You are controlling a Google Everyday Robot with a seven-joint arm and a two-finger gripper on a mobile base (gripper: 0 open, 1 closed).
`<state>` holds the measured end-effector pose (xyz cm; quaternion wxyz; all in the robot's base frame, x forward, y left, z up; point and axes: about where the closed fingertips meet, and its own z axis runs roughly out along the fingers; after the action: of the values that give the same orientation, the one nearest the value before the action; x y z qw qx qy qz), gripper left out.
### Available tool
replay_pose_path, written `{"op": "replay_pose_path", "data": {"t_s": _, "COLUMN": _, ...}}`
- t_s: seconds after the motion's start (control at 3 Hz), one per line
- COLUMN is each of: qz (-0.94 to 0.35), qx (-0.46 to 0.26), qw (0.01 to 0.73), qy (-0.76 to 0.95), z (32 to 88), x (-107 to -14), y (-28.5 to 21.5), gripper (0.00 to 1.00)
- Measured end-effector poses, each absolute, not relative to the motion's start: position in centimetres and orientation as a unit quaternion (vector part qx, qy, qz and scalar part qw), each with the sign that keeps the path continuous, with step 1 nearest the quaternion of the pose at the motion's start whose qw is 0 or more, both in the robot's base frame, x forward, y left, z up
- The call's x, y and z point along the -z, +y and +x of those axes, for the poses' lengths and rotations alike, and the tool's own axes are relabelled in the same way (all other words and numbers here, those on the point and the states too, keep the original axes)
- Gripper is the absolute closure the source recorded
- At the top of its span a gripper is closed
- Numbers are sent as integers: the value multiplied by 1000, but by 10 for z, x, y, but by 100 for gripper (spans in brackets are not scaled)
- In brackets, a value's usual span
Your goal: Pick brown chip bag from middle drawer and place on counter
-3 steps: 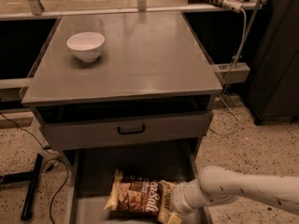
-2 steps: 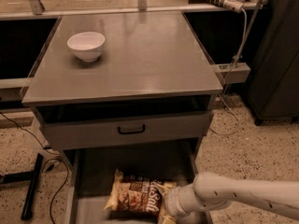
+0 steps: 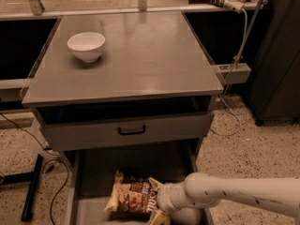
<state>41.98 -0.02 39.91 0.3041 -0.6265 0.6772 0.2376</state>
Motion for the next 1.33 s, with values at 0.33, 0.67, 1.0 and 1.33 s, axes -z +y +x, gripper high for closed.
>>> {"op": "replay_pose_path", "data": {"t_s": 0.33, "qz": -634, "qx": -203, "qw": 314, "qy": 677, "z": 433, "x": -392, "y": -1, "gripper": 0}}
{"op": "replay_pose_path", "data": {"t_s": 0.67, "qz": -631, "qx": -174, "qw": 319, "qy": 685, "z": 438, "x": -382, "y": -12, "gripper": 0}}
{"op": "replay_pose_path", "data": {"t_s": 1.0, "qz": -630, "qx": -170, "qw": 322, "qy": 686, "z": 440, "x": -382, "y": -12, "gripper": 18}}
{"op": "replay_pose_path", "data": {"t_s": 1.33, "qz": -630, "qx": -170, "qw": 322, "qy": 686, "z": 440, "x": -382, "y": -12, "gripper": 41}}
